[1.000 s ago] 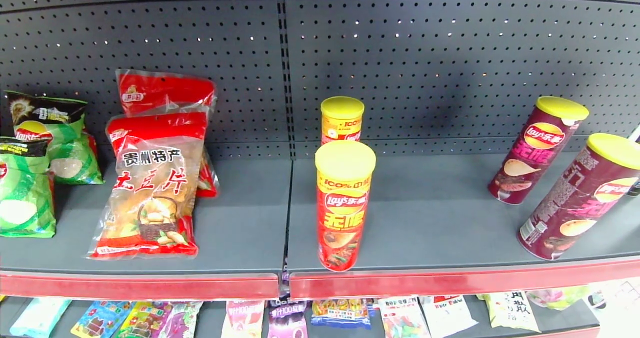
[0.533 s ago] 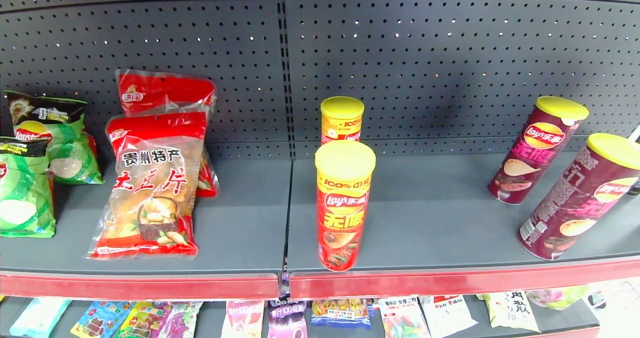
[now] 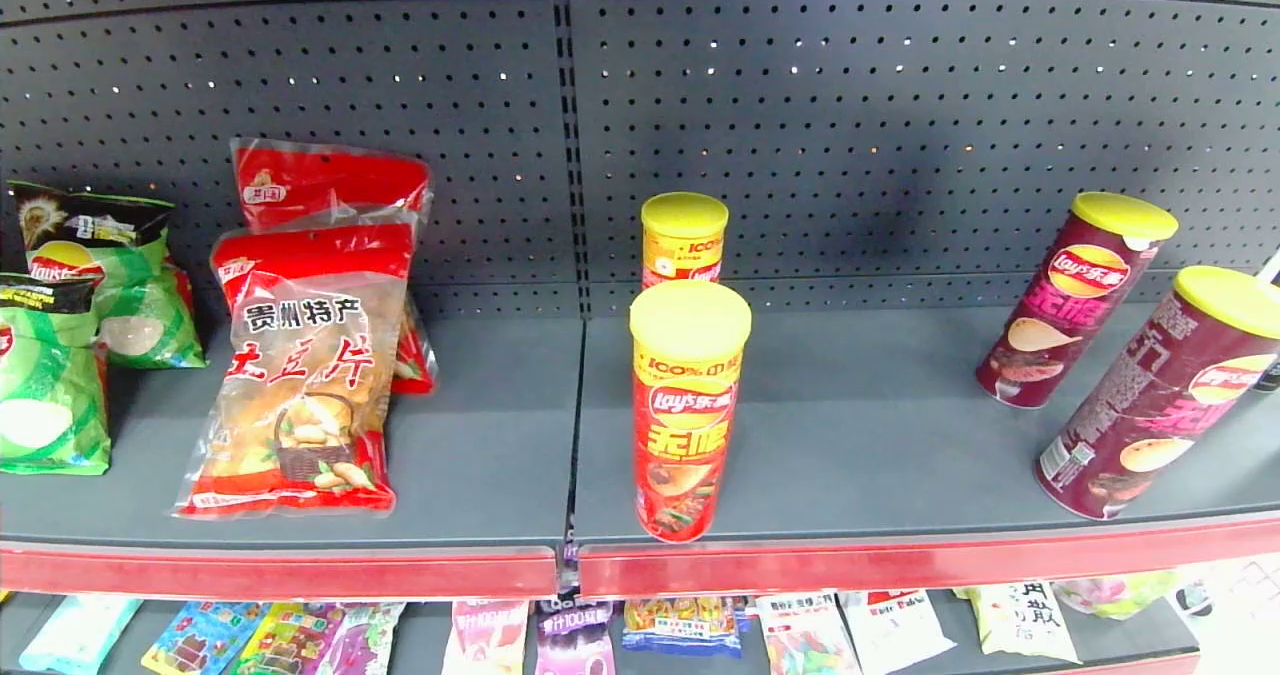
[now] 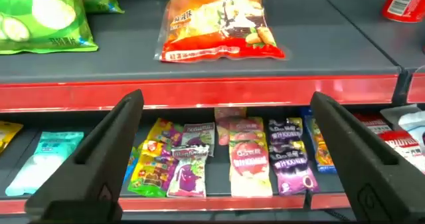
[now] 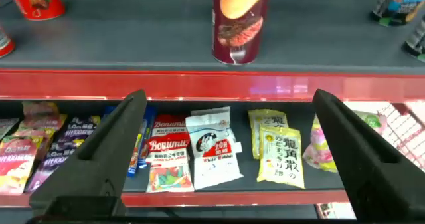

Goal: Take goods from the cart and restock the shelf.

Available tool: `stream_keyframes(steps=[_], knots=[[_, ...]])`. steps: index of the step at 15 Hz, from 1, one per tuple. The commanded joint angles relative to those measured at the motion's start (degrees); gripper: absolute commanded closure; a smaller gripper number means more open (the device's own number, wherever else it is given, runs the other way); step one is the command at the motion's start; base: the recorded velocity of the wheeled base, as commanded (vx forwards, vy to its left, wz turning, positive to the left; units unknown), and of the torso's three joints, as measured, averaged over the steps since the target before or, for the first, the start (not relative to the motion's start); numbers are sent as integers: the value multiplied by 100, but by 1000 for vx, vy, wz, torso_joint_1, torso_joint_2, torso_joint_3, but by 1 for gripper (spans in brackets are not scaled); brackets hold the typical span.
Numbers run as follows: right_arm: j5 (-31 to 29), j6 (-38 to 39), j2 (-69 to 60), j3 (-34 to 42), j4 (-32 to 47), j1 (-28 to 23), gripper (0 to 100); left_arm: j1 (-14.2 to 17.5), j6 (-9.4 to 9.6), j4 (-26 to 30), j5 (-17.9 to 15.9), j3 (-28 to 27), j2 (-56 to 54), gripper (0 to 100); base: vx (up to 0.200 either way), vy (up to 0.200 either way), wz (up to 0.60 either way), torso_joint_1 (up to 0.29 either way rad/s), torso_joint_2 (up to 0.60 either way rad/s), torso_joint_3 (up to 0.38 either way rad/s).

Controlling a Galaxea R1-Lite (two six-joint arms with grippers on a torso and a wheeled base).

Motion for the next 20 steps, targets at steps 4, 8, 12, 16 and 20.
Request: stream_keyframes(steps=[4,8,12,16,20], knots=[[231,34,-10,182,-117,18,0,-1,-1,-5,-8,7,11,0,0,0,0,0,0,0],[231,43,-10,182,-117,18,0,-1,-1,-5,-8,7,11,0,-150,0,0,5,2,-1],[231,51,-10,182,-117,18,0,-1,-9,-5,-17,7,11,0,0,0,0,0,0,0],[231,43,-10,182,-117,18,0,-1,-1,-5,-17,7,11,0,0,-100,0,2,4,1],[231,43,-10,182,-117,26,0,-1,-1,-5,-17,7,11,0,0,-200,0,1,8,2]])
